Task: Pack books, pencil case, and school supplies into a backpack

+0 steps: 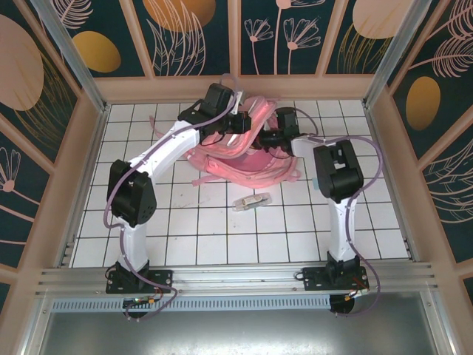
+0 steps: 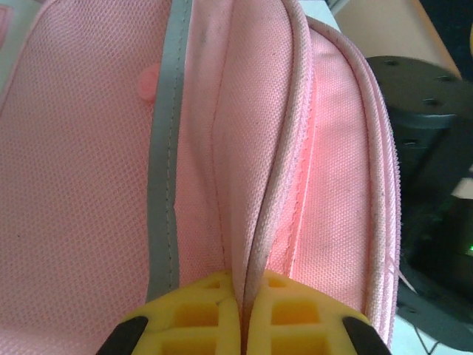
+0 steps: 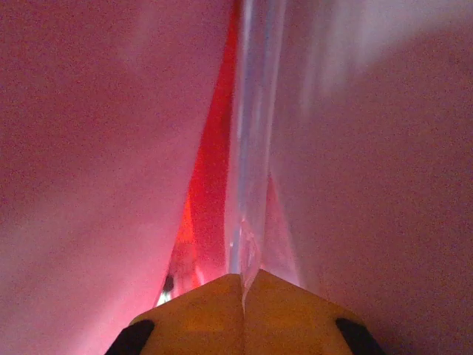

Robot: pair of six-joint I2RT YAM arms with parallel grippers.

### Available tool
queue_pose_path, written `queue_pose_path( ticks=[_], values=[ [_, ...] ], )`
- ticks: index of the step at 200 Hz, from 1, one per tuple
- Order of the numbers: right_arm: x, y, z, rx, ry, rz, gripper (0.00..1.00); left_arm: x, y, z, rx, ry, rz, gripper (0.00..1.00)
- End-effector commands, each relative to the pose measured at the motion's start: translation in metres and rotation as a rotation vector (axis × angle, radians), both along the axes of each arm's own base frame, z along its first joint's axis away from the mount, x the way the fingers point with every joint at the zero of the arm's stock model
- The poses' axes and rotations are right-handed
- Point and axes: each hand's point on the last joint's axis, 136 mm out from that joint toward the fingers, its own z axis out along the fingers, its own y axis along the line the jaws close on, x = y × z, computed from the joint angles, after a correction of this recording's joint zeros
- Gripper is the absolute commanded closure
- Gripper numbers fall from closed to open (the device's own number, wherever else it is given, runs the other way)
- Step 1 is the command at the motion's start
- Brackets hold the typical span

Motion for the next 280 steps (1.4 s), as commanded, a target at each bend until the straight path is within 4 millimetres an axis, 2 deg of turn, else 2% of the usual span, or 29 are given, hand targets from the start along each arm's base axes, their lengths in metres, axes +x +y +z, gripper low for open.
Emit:
queue_pose_path(
  ticks=[1, 25, 37, 45, 78, 105, 115, 136, 154, 178, 197, 227, 256, 280],
  values=[
    [0.021, 0.026, 0.013, 0.072, -0.020, -0.081, 1.00, -0.013, -0.017, 0.089, -0.203, -0.161, -0.064, 1.00],
    [0.017, 0.045, 0.021, 0.131, -0.009, -0.106, 1.00, -0.010, -0.015, 0.089, -0.212, -0.167, -0.035, 1.00],
    [0.014, 0.041, 0.022, 0.121, -0.001, -0.136, 0.88, -0.006, -0.012, 0.087, -0.207, -0.169, -0.005, 1.00],
    [0.011, 0.033, 0.020, 0.109, 0.005, -0.166, 0.74, -0.002, -0.009, 0.083, -0.201, -0.170, 0.018, 1.00],
    [-0.006, -0.011, 0.031, 0.039, 0.016, -0.279, 0.36, 0.010, 0.001, 0.075, -0.176, -0.191, 0.106, 1.00],
    [-0.023, -0.045, 0.035, -0.104, 0.005, -0.346, 0.20, 0.019, 0.005, 0.075, -0.165, -0.211, 0.145, 1.00],
    [-0.028, -0.055, 0.036, -0.157, -0.003, -0.352, 0.18, 0.021, 0.005, 0.074, -0.160, -0.216, 0.153, 1.00],
    [-0.033, -0.074, 0.030, -0.267, -0.011, -0.374, 0.16, 0.024, 0.004, 0.069, -0.160, -0.213, 0.156, 1.00],
    [-0.035, -0.080, 0.026, -0.329, -0.018, -0.365, 0.17, 0.025, 0.001, 0.066, -0.167, -0.203, 0.149, 1.00],
    [-0.033, -0.097, 0.017, -0.467, -0.046, -0.405, 0.22, 0.023, 0.001, 0.066, -0.169, -0.202, 0.143, 1.00],
    [-0.026, -0.102, 0.007, -0.560, -0.082, -0.416, 0.30, 0.021, 0.002, 0.066, -0.169, -0.202, 0.138, 1.00],
    [-0.018, -0.086, -0.011, -0.659, -0.121, -0.354, 0.55, 0.017, -0.001, 0.071, -0.188, -0.197, 0.118, 1.00],
    [-0.016, -0.052, -0.019, -0.608, -0.126, -0.286, 0.51, 0.014, -0.004, 0.073, -0.213, -0.181, 0.105, 1.00],
    [-0.002, -0.033, -0.019, -0.560, -0.148, -0.292, 0.52, 0.008, -0.009, 0.074, -0.251, -0.154, 0.083, 1.00]
  ],
)
